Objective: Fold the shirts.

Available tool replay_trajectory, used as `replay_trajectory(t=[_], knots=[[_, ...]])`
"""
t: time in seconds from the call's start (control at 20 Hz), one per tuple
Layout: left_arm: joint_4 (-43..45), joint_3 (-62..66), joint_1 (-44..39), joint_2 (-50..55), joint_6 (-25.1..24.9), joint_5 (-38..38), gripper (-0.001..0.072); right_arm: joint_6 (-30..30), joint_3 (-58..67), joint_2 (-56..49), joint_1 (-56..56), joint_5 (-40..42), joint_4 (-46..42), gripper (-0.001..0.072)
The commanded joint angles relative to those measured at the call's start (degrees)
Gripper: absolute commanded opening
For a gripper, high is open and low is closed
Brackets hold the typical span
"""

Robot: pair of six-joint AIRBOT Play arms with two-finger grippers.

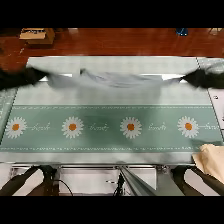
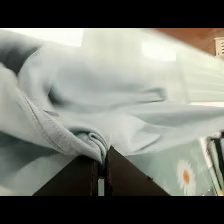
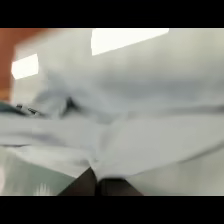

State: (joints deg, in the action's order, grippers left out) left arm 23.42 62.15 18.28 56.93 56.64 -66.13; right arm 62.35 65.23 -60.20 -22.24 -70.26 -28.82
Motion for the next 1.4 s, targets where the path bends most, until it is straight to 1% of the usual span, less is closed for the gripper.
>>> replay_trajectory(t=[0.0,0.1,0.2,0.3,0.35,0.4,0.5,0.6,0.85,0.95,1.0,1.05,1.1,1.15,1.2,1.25,1.3,1.35], knots=[[-3.72,20.98,0.02,-9.55,-2.05,3.91,0.0023,-0.09,17.57,8.76,0.09,11.19,4.28,0.0028],[-2.08,30.21,0.02,-13.55,-3.21,9.94,0.0023,0.26,25.27,12.81,0.09,17.42,3.41,0.0028],[2.69,36.11,0.02,-17.27,-3.28,16.5,0.0023,4.52,30.8,16.33,0.09,22.12,-1.64,0.0028],[7.78,38.88,0.02,-20.5,-3.21,19.06,0.0023,10.23,34.73,18.93,0.09,22.16,-9.86,0.0028],[10.93,39.28,0.02,-22.05,-1.68,18.88,0.0023,13.25,36.2,20.0,0.09,20.94,-14.27,0.0028],[14.25,39.28,0.02,-23.34,1.38,18.05,0.0023,15.78,36.89,21.0,0.09,19.52,-18.1,0.0028],[22.14,39.28,0.02,-25.35,8.83,13.4,0.0023,19.56,36.96,23.15,0.09,14.73,-24.9,0.0028],[26.64,39.28,0.02,-26.69,14.4,5.88,0.0023,21.62,36.96,24.55,0.09,7.15,-28.83,0.0028],[27.69,39.28,0.04,-29.4,22.84,-15.72,0.0022,22.34,36.96,26.93,0.09,-15.08,-34.93,0.0028],[28.3,39.23,0.04,-29.73,27.19,-24.06,0.0022,22.99,36.96,26.8,0.09,-26.47,-38.88,0.0028],[28.83,38.8,0.04,-29.38,28.79,-29.16,0.0022,21.97,36.89,25.99,0.09,-32.96,-41.75,0.0027],[30.29,37.33,0.04,-28.96,29.68,-33.42,0.0022,23.67,36.39,24.79,0.94,-36.15,-43.28,0.0027],[32.04,34.67,0.04,-28.65,29.79,-36.33,0.0022,23.21,34.82,23.96,2.86,-35.95,-44.57,0.0027],[33.48,30.47,0.02,-28.59,29.51,-37.2,0.0022,23.15,32.5,22.6,4.48,-36.02,-44.7,0.0027],[34.58,25.7,0.02,-28.41,28.89,-36.02,0.0022,23.12,29.24,20.72,5.77,-36.0,-44.7,0.0027],[34.58,20.0,0.02,-27.91,28.02,-33.35,0.0022,22.45,25.97,18.45,6.82,-35.98,-44.74,0.0027],[34.03,14.4,0.0,-27.08,27.89,-29.07,0.0022,21.18,22.82,15.39,7.89,-35.71,-44.81,0.0027],[32.26,9.6,-0.13,-25.88,26.27,-24.41,0.0022,20.24,20.61,12.02,9.03,-34.25,-44.94,0.0027]])
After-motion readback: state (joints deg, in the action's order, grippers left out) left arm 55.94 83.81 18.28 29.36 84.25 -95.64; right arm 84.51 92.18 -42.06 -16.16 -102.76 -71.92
